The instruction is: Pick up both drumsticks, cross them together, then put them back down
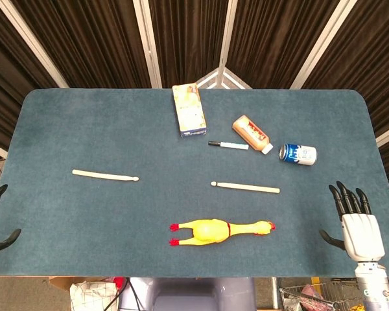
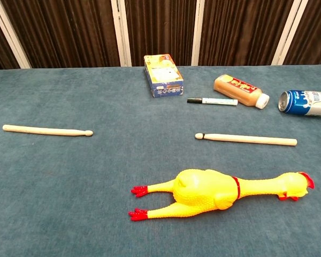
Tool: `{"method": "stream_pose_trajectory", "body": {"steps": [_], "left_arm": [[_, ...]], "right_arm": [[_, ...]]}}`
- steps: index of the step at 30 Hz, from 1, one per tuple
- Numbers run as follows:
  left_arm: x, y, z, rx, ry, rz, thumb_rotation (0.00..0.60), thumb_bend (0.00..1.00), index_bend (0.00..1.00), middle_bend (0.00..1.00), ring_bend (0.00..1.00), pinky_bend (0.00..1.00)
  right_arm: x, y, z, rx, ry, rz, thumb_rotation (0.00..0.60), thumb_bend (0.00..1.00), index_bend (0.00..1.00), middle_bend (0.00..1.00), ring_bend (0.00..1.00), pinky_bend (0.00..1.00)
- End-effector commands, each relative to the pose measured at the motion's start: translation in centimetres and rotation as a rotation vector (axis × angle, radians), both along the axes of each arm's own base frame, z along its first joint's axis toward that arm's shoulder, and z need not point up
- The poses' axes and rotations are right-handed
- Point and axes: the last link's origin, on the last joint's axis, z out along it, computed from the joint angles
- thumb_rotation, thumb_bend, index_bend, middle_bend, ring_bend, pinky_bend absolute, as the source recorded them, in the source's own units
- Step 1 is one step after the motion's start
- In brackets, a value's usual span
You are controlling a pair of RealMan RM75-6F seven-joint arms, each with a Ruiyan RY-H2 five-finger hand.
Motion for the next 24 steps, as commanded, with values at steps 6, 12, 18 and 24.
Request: {"method": "stream_pose_trajectory", "body": {"steps": [6, 12, 18, 24], "left_arm": [[0.2, -0.2, -0.1, -0.008, -0.004, -0.01, 0.6, 0.31, 0.04, 0.0, 0.0, 0.0], [-0.1, -0.2, 0.5, 0.006, -0.031, 0.002, 0.6, 0.31, 0.04, 0.0, 0.0, 0.0], [-0.5, 0.0, 0.9, 0.023, -0.037, 0.018, 0.6, 0.31, 0.04, 0.0, 0.0, 0.0], [-0.5, 0.3, 0.4, 0.006, -0.029, 0.024, 0.6, 0.31, 0.04, 0.0, 0.0, 0.0]], "right_arm": [[0.6, 0.1, -0.7, 0.01, -0.027, 0.002, 0.6, 0.17, 0.12, 0.11, 0.16, 0.06], [1.3, 0.0, -2.3, 0.036, -0.027, 0.014, 0.6, 0.17, 0.19, 0.15, 0.16, 0.06], [3.3, -2.6, -4.1, 0.112, -0.062, 0.03, 0.6, 0.17, 0.23, 0.19, 0.17, 0.06], [5.9, -5.0, -6.1, 0.152, -0.01, 0.03, 0.6, 0.17, 0.29, 0.26, 0.2, 0.06]]}}
